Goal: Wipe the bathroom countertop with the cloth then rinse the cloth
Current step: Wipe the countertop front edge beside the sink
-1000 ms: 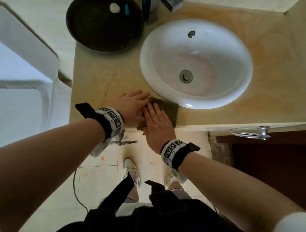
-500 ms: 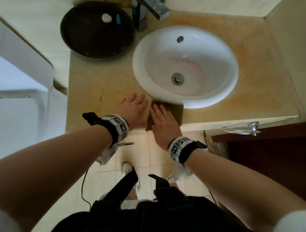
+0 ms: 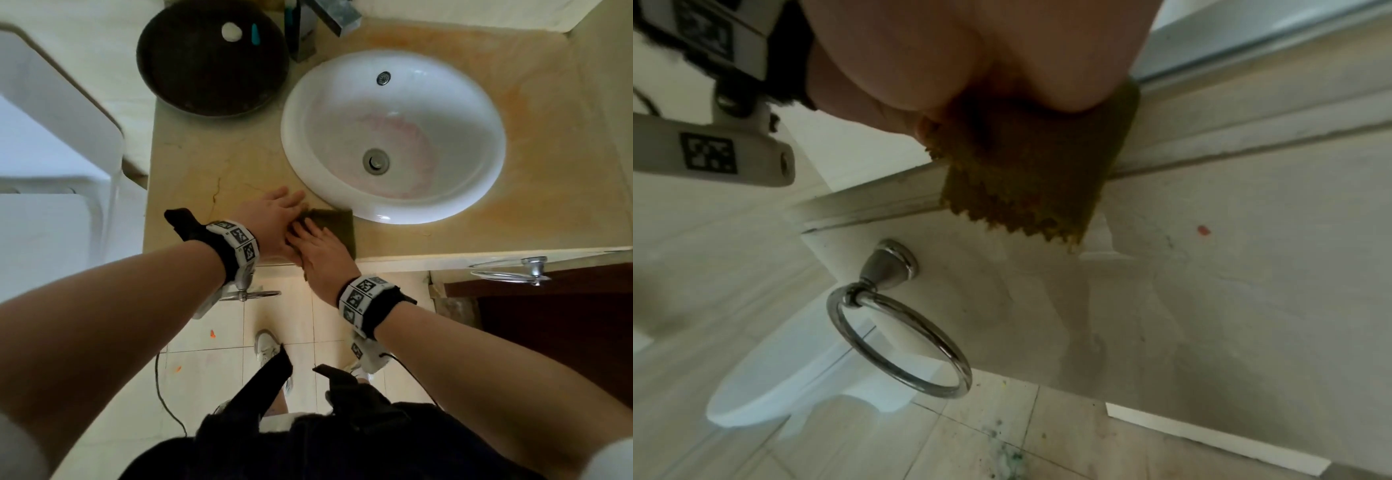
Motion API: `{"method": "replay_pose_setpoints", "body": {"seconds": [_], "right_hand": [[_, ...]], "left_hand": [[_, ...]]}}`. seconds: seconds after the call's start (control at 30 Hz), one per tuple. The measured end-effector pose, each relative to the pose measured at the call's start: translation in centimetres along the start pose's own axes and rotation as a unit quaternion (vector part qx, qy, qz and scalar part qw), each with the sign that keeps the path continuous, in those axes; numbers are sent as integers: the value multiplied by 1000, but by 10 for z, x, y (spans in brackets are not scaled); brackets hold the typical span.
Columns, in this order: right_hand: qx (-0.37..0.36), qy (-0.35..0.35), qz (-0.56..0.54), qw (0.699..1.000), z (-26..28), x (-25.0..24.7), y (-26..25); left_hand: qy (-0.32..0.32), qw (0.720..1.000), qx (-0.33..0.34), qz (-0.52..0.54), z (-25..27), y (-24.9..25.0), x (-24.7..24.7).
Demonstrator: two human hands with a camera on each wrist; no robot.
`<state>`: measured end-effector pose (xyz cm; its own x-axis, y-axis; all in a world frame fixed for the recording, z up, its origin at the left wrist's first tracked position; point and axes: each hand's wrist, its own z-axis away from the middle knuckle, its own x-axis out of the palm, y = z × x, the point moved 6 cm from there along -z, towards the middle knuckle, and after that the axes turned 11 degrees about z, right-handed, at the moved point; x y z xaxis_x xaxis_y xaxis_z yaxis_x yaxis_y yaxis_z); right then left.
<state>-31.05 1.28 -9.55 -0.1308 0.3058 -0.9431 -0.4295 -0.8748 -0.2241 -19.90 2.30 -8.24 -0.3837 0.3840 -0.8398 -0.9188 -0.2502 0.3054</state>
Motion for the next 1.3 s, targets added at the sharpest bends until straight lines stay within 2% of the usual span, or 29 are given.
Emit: {"method": "replay_pose_setpoints", "body": {"seconds": [0.2, 0.33, 0.5, 0.6, 0.7, 0.77, 0.83, 0.9, 1.07, 1.13, 1.2, 1.3], "right_hand": [[-20, -15, -48, 999, 18, -8, 3], [-43, -32, 12, 998, 44, -8, 25], [74, -29, 34, 996, 58, -15, 71], [85, -19, 51, 995, 38, -9, 50], [35, -12, 79, 996, 14, -2, 16], [14, -9, 90, 996, 12, 1, 15], [6, 0, 99, 995, 22, -1, 34], [29, 3, 103, 994, 42, -4, 66], [146, 22, 73, 986, 104, -14, 163], [193, 37, 72, 978, 113, -14, 181], [217, 32, 74, 973, 107, -11, 172], [151, 28, 75, 985, 87, -4, 125]], "left_hand": [[-5, 1000, -1, 4, 6, 4, -6], [4, 1000, -12, 27, 5, 5, -18], [3, 999, -7, 40, 0, 3, -9], [19, 999, -14, 37, 0, 3, -5], [28, 1000, -5, 11, -3, 6, -1], [31, 999, -7, 8, -6, 4, 2], [35, 999, -8, 17, -6, 1, 4], [31, 999, -22, 34, -4, 1, 6], [59, 992, -80, 76, -3, 18, 11], [70, 988, -95, 94, -4, 24, 14], [80, 986, -102, 102, -5, 26, 14], [86, 985, -103, 109, -6, 27, 15]]}}
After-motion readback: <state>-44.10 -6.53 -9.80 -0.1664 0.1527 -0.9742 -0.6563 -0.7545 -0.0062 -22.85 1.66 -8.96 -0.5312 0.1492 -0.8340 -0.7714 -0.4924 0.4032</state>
